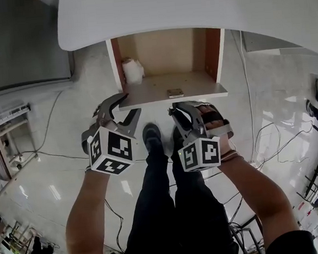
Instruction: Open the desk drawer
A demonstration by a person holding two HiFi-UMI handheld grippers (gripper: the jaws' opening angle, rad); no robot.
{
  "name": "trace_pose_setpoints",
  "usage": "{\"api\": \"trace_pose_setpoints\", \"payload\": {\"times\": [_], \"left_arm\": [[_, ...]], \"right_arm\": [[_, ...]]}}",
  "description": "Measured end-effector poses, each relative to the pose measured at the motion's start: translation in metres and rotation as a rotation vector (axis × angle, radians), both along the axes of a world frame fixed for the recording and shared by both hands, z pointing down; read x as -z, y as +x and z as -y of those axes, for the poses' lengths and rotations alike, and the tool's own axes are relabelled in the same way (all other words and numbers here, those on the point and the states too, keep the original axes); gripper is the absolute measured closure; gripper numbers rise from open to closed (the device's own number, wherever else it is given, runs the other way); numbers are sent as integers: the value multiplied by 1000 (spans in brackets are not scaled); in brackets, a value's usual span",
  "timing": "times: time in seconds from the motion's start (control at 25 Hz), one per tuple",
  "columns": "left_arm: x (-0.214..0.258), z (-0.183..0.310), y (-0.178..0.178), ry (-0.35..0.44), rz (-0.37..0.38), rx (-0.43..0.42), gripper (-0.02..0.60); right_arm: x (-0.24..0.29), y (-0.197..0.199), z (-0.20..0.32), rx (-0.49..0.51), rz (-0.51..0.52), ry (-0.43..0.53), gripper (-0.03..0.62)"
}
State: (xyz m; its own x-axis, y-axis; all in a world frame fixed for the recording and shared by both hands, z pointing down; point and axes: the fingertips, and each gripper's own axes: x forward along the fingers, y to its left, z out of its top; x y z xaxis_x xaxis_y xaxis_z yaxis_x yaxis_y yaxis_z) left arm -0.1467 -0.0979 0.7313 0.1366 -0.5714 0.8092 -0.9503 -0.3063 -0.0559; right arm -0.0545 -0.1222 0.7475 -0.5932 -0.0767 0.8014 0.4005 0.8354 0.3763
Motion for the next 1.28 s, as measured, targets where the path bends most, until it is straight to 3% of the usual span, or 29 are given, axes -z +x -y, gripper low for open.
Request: {"api": "trace_pose_setpoints", "payload": {"times": [0.28,0.6,0.92,1.28], "left_arm": [[0,-1,1,12,5,20,407],[0,-2,2,10,-17,43,405],[-1,-5,1,0,-10,98,392],[44,-16,-2,46,-41,157,370]], "right_arm": [[38,13,6,15,88,26,514],[36,20,22,-38,60,45,501],[42,21,5,-105,76,-47,497],[84,33,-3,-175,111,-129,497]]}}
